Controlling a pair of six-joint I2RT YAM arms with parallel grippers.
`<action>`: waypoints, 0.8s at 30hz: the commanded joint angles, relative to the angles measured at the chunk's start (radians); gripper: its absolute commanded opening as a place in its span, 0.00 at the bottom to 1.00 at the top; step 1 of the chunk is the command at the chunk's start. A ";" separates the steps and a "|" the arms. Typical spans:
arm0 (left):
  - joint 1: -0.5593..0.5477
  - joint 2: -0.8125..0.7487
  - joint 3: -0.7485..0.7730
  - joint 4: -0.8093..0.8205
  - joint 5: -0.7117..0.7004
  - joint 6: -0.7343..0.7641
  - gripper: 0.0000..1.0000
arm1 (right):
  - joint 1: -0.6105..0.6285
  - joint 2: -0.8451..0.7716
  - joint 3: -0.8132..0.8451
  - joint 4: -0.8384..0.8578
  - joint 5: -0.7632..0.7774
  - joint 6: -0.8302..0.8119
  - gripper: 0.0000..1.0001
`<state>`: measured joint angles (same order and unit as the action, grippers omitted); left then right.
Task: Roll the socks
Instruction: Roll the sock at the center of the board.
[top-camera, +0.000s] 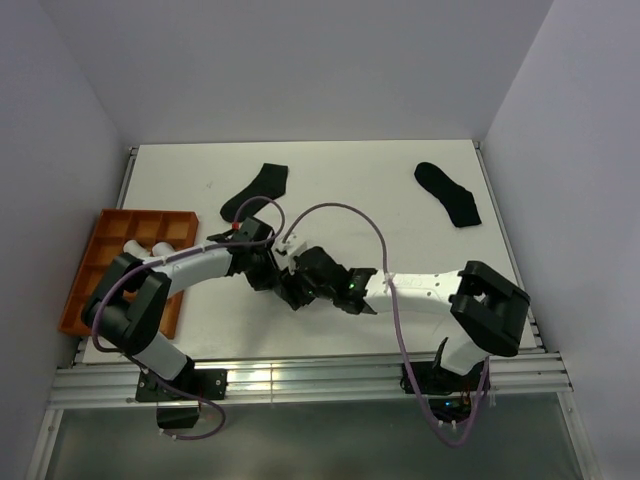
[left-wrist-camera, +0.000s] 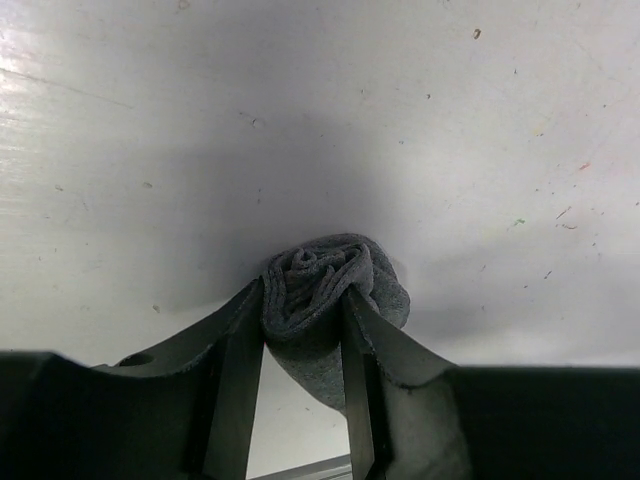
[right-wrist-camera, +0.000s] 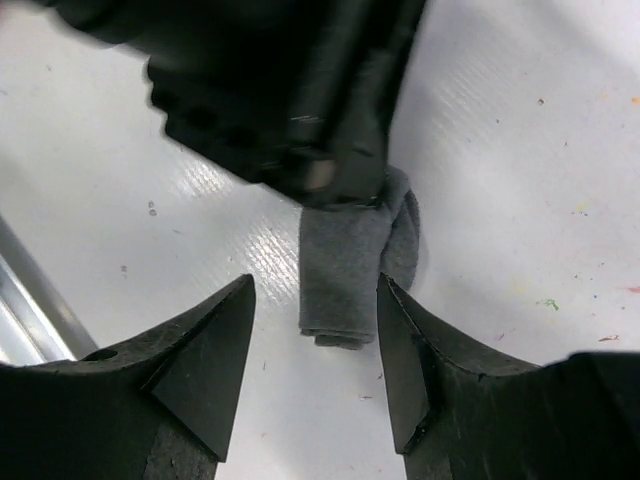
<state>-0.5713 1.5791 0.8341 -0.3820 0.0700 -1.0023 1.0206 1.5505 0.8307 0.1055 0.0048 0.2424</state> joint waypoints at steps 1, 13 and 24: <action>-0.004 0.045 0.019 -0.103 -0.062 0.067 0.39 | 0.093 0.031 0.053 -0.032 0.282 -0.098 0.59; -0.009 0.064 0.042 -0.121 -0.061 0.083 0.40 | 0.256 0.275 0.163 -0.081 0.555 -0.160 0.49; -0.009 0.070 0.037 -0.115 -0.055 0.108 0.39 | 0.273 0.316 0.143 -0.118 0.710 -0.103 0.40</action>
<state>-0.5766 1.6142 0.8825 -0.4290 0.0704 -0.9432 1.3037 1.8542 0.9894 0.0372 0.6399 0.1112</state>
